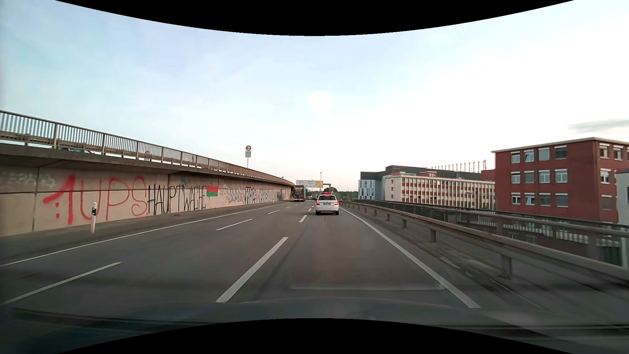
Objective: Follow the waypoints while adhering to traffic rules and regulations
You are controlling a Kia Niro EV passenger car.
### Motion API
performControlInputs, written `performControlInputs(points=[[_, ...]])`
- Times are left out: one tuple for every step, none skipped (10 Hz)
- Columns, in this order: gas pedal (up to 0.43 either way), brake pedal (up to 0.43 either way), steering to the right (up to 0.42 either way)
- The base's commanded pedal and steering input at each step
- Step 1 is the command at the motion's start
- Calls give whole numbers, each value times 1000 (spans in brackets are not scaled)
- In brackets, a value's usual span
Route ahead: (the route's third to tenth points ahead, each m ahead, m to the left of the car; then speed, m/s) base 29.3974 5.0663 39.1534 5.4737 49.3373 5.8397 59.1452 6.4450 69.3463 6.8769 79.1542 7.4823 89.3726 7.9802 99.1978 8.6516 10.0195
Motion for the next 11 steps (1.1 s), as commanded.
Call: performControlInputs(points=[[0, 226, -10], [0, 226, -10], [0, 226, -10], [0, 226, -10], [0, 226, -10], [0, 226, -10], [0, 226, -10], [0, 226, -10], [0, 226, -10], [0, 226, -10], [0, 226, -10]])
